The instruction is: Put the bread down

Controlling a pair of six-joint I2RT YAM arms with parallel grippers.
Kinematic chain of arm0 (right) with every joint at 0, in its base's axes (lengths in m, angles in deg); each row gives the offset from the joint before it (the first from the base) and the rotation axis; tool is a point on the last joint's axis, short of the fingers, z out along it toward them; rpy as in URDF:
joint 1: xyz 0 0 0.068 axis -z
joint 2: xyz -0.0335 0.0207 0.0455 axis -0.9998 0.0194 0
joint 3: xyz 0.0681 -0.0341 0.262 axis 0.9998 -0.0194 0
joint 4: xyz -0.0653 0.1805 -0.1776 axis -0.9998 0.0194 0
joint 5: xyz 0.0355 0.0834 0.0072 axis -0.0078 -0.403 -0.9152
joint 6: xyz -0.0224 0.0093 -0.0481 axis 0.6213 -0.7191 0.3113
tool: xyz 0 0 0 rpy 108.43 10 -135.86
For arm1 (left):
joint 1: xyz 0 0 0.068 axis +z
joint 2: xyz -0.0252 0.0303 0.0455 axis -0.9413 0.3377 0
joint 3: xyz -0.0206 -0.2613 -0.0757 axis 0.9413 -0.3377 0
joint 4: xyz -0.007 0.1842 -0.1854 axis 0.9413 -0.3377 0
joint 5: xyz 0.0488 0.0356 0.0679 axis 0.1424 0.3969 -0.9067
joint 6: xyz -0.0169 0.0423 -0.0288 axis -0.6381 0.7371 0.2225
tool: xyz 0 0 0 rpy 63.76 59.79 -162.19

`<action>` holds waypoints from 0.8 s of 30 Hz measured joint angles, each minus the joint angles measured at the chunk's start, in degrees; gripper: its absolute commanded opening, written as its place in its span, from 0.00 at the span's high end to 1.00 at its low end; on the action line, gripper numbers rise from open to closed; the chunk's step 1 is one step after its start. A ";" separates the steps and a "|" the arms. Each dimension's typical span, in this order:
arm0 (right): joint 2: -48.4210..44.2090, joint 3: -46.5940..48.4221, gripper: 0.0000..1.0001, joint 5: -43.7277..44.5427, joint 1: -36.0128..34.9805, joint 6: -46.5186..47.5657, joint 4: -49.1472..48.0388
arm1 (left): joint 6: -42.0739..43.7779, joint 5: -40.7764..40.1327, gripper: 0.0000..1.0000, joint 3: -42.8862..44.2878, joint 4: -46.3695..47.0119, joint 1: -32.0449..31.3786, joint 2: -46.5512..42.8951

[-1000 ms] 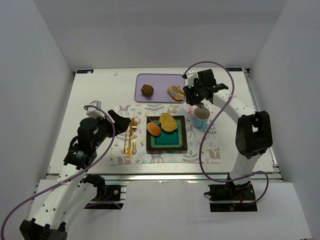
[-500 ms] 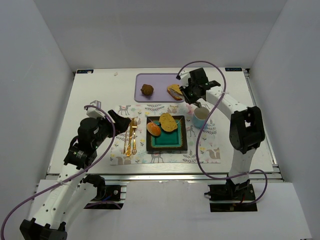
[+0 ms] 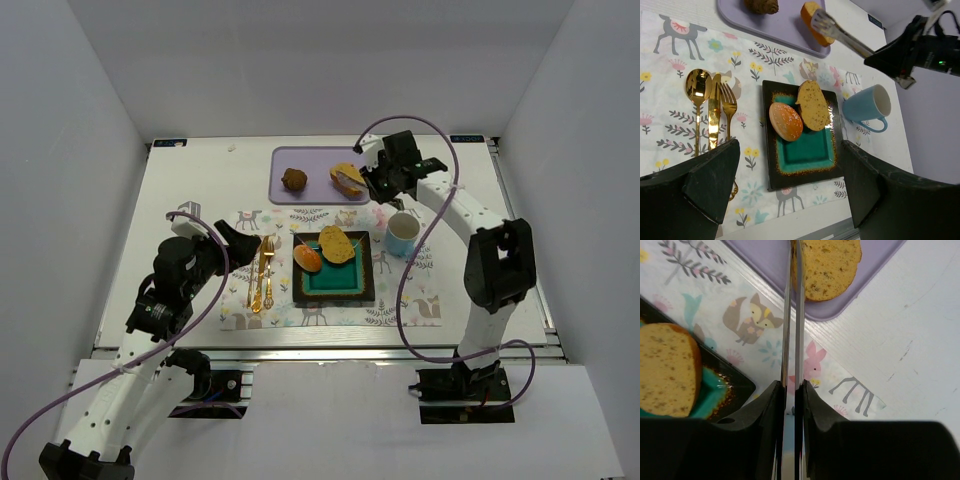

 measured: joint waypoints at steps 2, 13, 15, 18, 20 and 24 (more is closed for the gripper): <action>-2.67 -0.42 0.89 -1.16 0.00 -0.07 -0.15 | 0.00 -0.02 0.09 0.00 0.00 0.00 0.00; -31.21 -20.79 0.89 -14.64 -0.52 3.87 -1.60 | 0.02 -0.04 0.09 0.00 0.04 0.00 0.26; -35.69 -26.56 0.88 -16.41 -1.33 6.19 -0.13 | 0.02 0.00 0.09 0.00 0.07 0.00 0.57; -39.78 -32.74 0.88 -17.75 -2.71 8.70 1.64 | 0.02 0.07 0.09 0.00 0.15 0.00 1.11; -41.44 -35.58 0.86 -17.97 -3.52 9.88 2.75 | 0.00 0.11 0.09 0.00 0.28 0.00 1.38; -42.16 -37.31 0.69 -17.99 -4.46 11.47 4.11 | 0.02 0.33 0.09 0.00 0.76 0.00 1.62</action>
